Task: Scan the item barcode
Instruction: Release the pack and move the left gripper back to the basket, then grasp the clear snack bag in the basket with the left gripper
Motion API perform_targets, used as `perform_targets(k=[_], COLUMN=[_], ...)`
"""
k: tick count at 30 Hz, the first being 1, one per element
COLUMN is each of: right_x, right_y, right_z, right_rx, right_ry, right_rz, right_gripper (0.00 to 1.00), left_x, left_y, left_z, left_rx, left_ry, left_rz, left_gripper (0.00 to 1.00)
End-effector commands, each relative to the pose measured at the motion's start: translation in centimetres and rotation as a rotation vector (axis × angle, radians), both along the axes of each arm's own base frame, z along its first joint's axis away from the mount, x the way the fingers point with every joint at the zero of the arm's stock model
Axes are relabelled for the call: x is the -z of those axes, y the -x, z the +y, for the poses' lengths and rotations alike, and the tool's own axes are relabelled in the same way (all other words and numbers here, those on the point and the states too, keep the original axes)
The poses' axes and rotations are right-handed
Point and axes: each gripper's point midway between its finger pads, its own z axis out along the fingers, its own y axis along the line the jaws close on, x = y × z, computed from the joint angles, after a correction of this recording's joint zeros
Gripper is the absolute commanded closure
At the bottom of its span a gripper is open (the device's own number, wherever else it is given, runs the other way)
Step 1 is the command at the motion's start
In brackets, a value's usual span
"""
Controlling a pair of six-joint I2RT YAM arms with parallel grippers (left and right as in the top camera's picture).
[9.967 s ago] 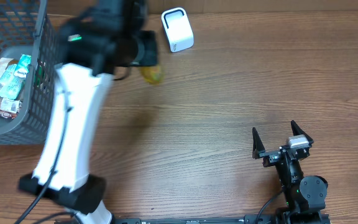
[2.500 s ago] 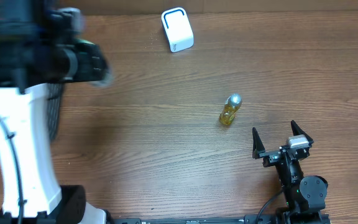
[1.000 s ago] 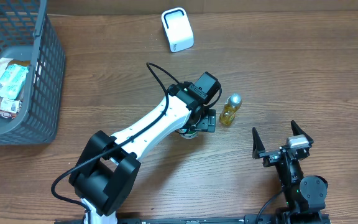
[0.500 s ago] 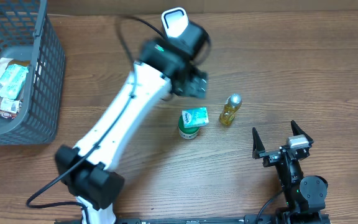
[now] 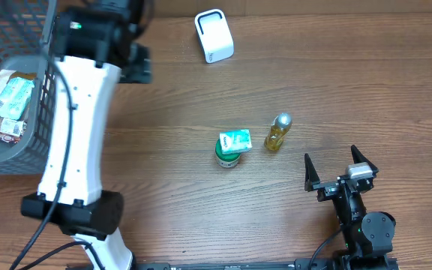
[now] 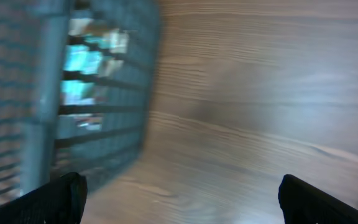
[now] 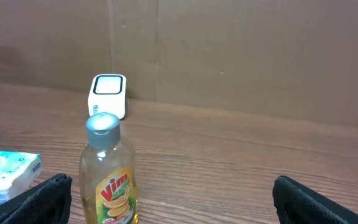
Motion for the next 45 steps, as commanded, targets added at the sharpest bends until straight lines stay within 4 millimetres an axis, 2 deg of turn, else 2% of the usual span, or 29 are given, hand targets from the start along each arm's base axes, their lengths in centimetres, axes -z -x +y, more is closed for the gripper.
perform_targets(k=[1, 5, 8, 11, 15, 18, 23, 27, 31, 36, 41, 45], right_x=[0.2, 0.2, 0.2, 0.2, 0.2, 0.2, 0.2, 0.2, 0.2, 0.2, 0.2, 0.2], right_y=[0.0, 0.0, 0.0, 0.0, 0.0, 0.0, 0.0, 0.0, 0.0, 0.0, 0.0, 0.0], right_z=[-0.2, -0.2, -0.2, -0.2, -0.2, -0.2, -0.2, -0.2, -0.2, -0.2, -0.2, -0.2], right_rx=[0.011, 0.011, 0.011, 0.011, 0.011, 0.011, 0.011, 0.011, 0.011, 0.011, 0.011, 0.011], right_ry=[0.001, 0.002, 0.001, 0.002, 0.002, 0.001, 0.002, 0.002, 0.002, 0.002, 0.001, 0.001], right_rz=[-0.002, -0.002, -0.002, -0.002, -0.002, -0.002, -0.002, -0.002, -0.002, -0.002, -0.002, -0.002], right_gripper=[0.00, 0.00, 0.00, 0.00, 0.00, 0.00, 0.00, 0.00, 0.00, 0.00, 0.00, 0.00], left_x=[-2.2, -2.5, -2.6, -2.8, -3.1, -2.0, 2.3, 6.9, 11.6, 16.7, 20.1, 20.3], left_y=[0.5, 0.5, 0.3, -0.1, -0.2, 0.3, 1.1, 0.9, -0.4, -1.5, -2.9, -4.3], left_z=[5.5, 11.0, 14.2, 17.4, 21.5, 24.0, 27.3, 28.6, 28.5, 29.0, 29.9, 30.9], left_rx=[-0.106, -0.238, -0.278, -0.279, -0.235, -0.216, -0.235, -0.197, -0.089, -0.048, -0.012, -0.005], left_ry=[-0.105, -0.080, -0.034, 0.019, -0.003, -0.018, 0.000, 0.020, 0.074, 0.115, 0.109, 0.075], left_rz=[-0.045, -0.094, -0.134, -0.186, -0.215, -0.183, -0.093, 0.010, 0.105, 0.189, 0.210, 0.164], left_gripper=[0.01, 0.01, 0.00, 0.00, 0.01, 0.00, 0.01, 0.00, 0.00, 0.01, 0.00, 0.00])
